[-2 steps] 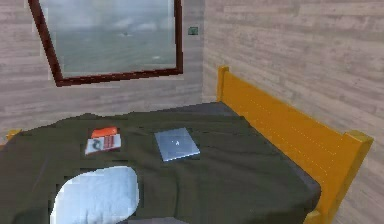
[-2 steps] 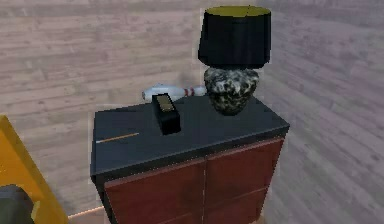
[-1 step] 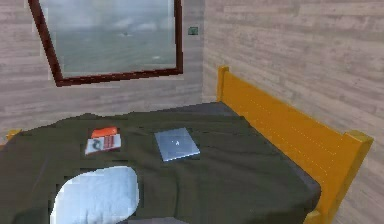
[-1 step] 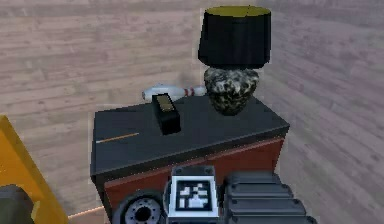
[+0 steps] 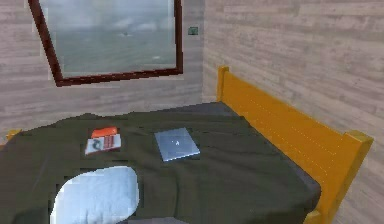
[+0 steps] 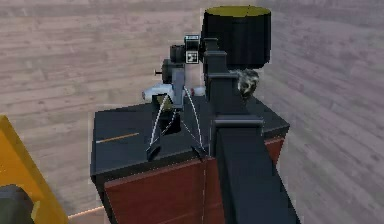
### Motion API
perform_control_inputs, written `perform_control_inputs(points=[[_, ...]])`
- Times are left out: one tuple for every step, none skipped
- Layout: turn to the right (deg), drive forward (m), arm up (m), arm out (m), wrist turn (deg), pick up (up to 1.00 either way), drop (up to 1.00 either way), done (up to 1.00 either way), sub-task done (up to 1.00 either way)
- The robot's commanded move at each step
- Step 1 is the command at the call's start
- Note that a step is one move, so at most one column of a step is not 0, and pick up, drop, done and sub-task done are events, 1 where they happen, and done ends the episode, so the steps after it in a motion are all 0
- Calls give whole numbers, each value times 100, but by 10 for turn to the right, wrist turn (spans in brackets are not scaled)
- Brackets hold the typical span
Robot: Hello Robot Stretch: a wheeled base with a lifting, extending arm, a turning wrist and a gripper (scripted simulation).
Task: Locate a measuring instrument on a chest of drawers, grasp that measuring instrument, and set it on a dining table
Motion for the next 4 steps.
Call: perform_control_inputs(points=[[0, 0, 0, 0, 450, 0, 0, 0, 0], [0, 0, 0, 0, 450, 0, 0, 0, 0], [0, 0, 0, 0, 450, 0, 0, 0, 0], [0, 0, 0, 0, 150, 0, 0, 0, 0]])
